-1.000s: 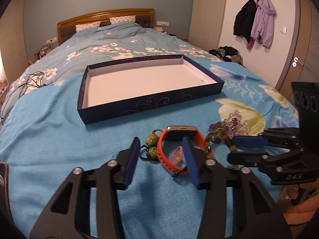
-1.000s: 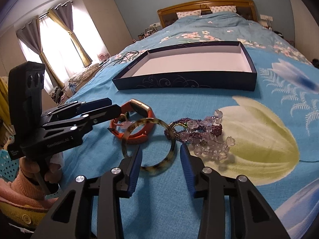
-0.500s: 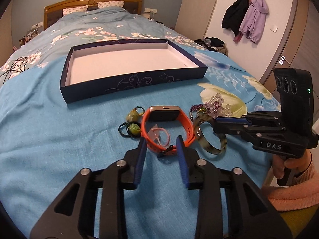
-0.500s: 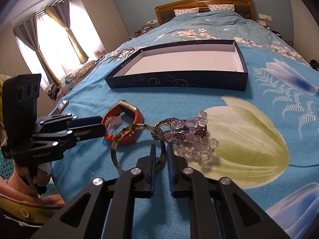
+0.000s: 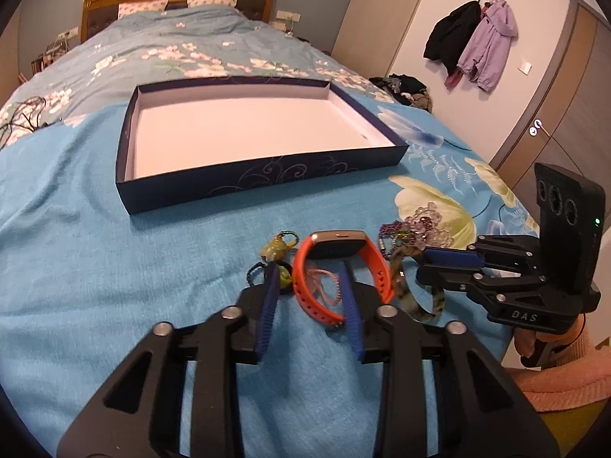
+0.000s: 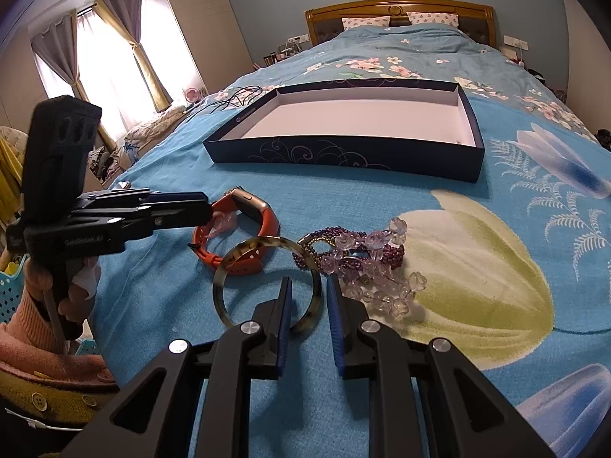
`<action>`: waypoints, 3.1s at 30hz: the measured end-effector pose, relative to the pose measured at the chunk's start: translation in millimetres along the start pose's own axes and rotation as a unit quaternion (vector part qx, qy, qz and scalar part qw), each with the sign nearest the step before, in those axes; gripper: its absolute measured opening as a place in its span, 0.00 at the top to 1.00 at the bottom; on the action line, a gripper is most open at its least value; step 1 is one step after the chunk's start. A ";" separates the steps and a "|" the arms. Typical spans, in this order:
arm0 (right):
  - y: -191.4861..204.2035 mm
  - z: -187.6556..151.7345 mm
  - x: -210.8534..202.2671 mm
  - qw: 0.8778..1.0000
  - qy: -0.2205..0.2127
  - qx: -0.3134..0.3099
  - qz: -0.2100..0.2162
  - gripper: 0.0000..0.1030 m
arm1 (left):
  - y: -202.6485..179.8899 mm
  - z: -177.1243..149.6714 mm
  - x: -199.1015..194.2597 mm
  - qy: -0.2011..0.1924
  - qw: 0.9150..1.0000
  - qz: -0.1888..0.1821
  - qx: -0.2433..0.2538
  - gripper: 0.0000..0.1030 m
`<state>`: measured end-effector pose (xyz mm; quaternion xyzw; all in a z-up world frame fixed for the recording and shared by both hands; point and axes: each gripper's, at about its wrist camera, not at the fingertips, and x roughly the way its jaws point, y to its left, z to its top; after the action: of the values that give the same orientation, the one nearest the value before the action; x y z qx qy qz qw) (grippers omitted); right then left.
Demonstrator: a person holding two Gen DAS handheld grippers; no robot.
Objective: Organize jewelry
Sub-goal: 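Grasp the orange watch band with the left gripper while the right grasps the gold bangle, then carry the watch band in the left gripper into the box while the right carries the bangle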
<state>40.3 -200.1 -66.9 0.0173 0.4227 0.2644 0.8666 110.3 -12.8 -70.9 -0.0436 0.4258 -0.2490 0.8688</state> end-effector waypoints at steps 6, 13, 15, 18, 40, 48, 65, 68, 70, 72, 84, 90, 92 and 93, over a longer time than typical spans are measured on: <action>-1.0 -1.3 -0.9 1.000 0.000 -0.002 0.002 0.83 | -4.8 7.5 5.5 0.011 1.000 -0.002 0.025 0.79; -0.9 -2.2 0.0 1.000 -0.002 0.001 0.005 0.83 | 6.5 22.3 8.4 0.013 1.000 -0.019 0.016 0.81; -1.2 -1.9 0.4 1.000 -0.001 0.000 0.006 0.83 | 0.1 24.5 12.3 0.018 0.999 -0.009 0.040 0.85; -0.4 -1.9 1.0 1.000 -0.001 -0.001 0.006 0.83 | -9.3 26.8 19.4 0.029 0.997 0.009 0.073 0.90; -8.3 3.8 -13.2 1.000 -0.017 0.001 0.015 0.95 | -12.1 25.2 9.9 0.017 0.996 0.009 0.092 0.94; -7.8 22.7 -25.0 0.999 -0.039 -0.009 0.008 0.94 | 8.8 40.6 -17.3 -0.033 0.999 0.006 0.027 0.93; -52.5 143.2 13.3 0.995 -0.062 -0.042 -0.069 0.94 | 59.3 111.5 -9.3 -0.069 0.995 0.064 -0.044 0.93; -58.8 161.2 28.7 0.995 -0.057 -0.039 -0.072 0.94 | 66.6 126.1 0.0 -0.069 0.994 0.067 -0.052 0.93; -61.7 172.2 40.5 0.995 -0.051 -0.041 -0.076 0.94 | 70.3 137.8 8.9 -0.067 0.994 0.073 -0.051 0.93; -64.1 180.4 50.8 0.995 -0.045 -0.043 -0.080 0.94 | 74.9 145.8 18.3 -0.063 0.994 0.077 -0.053 0.93; -85.5 208.1 110.4 0.995 0.010 -0.025 -0.095 0.94 | 110.7 185.9 82.2 -0.020 0.993 0.096 -0.069 0.93; -89.3 214.7 129.5 0.994 0.035 -0.017 -0.101 0.94 | 124.2 197.3 106.5 0.001 0.992 0.105 -0.074 0.93; -89.4 217.2 132.2 0.994 0.040 -0.014 -0.104 0.94 | 127.3 202.2 112.9 0.007 0.991 0.111 -0.073 0.93; -89.5 218.0 133.5 0.993 0.042 -0.014 -0.106 0.94 | 128.8 203.5 115.6 0.010 0.991 0.111 -0.071 0.93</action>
<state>308.9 -171.7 -46.2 -0.0504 0.4549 0.1776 0.8712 375.5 17.4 -62.0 -0.0553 0.4531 -0.1201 0.8816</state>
